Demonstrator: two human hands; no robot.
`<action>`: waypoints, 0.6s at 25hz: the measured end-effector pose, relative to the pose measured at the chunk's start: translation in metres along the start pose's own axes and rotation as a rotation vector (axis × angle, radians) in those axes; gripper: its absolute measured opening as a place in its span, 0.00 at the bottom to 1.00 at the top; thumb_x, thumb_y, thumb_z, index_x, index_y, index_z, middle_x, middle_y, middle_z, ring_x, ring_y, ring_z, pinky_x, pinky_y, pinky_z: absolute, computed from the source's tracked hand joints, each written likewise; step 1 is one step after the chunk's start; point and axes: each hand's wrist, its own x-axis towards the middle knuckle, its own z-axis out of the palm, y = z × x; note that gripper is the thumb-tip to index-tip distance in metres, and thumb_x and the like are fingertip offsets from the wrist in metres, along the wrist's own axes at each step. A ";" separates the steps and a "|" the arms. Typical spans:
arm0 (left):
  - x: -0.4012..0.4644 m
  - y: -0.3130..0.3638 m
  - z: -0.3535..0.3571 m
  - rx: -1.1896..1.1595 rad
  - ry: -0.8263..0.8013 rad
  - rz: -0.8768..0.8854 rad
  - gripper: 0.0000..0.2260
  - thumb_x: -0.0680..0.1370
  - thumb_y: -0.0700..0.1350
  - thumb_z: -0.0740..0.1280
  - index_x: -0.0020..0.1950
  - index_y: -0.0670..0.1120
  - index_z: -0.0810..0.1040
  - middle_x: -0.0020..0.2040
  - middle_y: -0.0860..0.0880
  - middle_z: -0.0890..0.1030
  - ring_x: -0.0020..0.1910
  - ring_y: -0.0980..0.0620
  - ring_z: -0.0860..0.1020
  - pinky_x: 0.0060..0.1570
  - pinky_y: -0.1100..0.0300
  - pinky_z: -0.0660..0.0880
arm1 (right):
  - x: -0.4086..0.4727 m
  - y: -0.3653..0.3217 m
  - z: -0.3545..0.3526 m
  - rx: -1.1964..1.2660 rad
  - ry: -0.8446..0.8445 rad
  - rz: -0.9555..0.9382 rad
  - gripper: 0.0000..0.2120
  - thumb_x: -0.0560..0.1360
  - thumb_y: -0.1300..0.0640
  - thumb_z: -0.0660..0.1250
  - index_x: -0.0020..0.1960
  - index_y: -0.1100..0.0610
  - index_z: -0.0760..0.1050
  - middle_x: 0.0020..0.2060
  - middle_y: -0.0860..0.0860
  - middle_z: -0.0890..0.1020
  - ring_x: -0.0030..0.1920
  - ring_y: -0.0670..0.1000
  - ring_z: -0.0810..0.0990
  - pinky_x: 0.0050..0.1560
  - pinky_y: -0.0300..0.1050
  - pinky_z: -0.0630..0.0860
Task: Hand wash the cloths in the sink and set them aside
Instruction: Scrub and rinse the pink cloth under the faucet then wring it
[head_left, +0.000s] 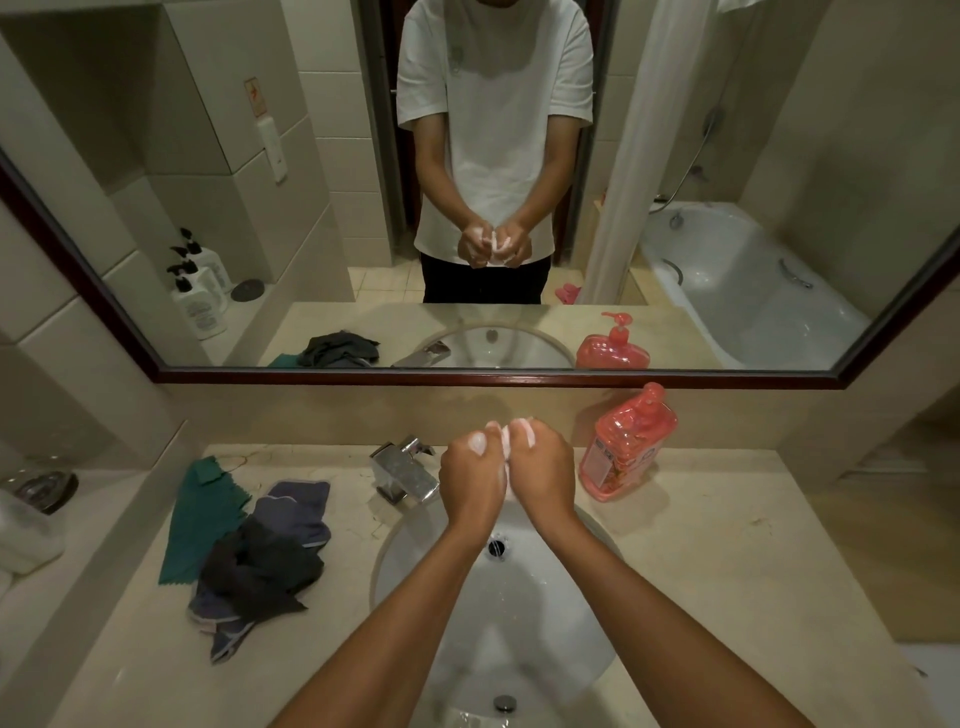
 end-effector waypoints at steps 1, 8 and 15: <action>-0.001 -0.002 0.000 0.021 -0.002 0.049 0.23 0.83 0.51 0.63 0.27 0.49 0.67 0.23 0.54 0.69 0.26 0.52 0.69 0.32 0.56 0.64 | 0.004 0.001 0.000 -0.003 -0.031 0.078 0.16 0.80 0.54 0.61 0.34 0.54 0.74 0.31 0.49 0.78 0.34 0.51 0.76 0.34 0.45 0.68; -0.007 -0.003 -0.012 0.093 0.012 0.235 0.20 0.83 0.49 0.64 0.31 0.46 0.75 0.29 0.49 0.78 0.31 0.47 0.78 0.35 0.52 0.73 | 0.003 -0.006 -0.002 0.377 -0.183 0.519 0.12 0.79 0.52 0.64 0.39 0.55 0.79 0.27 0.49 0.78 0.26 0.49 0.75 0.32 0.42 0.69; 0.032 0.007 -0.023 -0.193 -0.148 -0.316 0.15 0.82 0.49 0.64 0.38 0.43 0.78 0.33 0.46 0.82 0.34 0.47 0.79 0.40 0.57 0.75 | -0.051 0.006 0.012 0.274 -0.105 -0.108 0.15 0.79 0.43 0.54 0.54 0.51 0.73 0.50 0.48 0.77 0.48 0.39 0.76 0.44 0.29 0.70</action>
